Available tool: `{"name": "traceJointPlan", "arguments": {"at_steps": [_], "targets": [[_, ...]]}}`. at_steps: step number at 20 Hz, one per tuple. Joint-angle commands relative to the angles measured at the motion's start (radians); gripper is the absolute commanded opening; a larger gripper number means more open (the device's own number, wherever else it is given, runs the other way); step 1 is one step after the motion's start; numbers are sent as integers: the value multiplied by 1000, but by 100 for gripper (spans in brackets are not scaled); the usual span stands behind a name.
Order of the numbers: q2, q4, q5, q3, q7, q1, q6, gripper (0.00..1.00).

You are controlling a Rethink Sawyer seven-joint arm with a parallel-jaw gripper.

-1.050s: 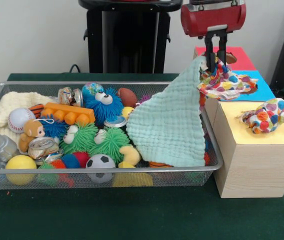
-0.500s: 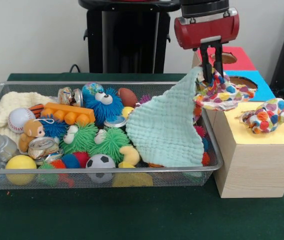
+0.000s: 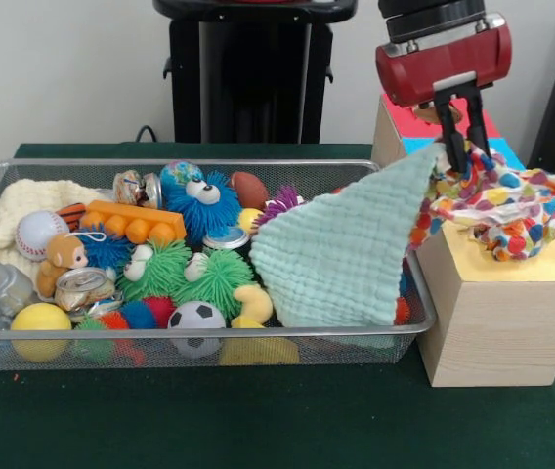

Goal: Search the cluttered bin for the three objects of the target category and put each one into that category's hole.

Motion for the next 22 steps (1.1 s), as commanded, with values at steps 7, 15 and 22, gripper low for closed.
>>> {"name": "traceJointPlan", "arguments": {"at_steps": [7, 15, 22], "targets": [[32, 78, 56, 146, 176, -28, -38, 0], [32, 88, 73, 109, 211, 18, -58, 0], [51, 47, 45, 9, 207, 82, -87, 0]]}}
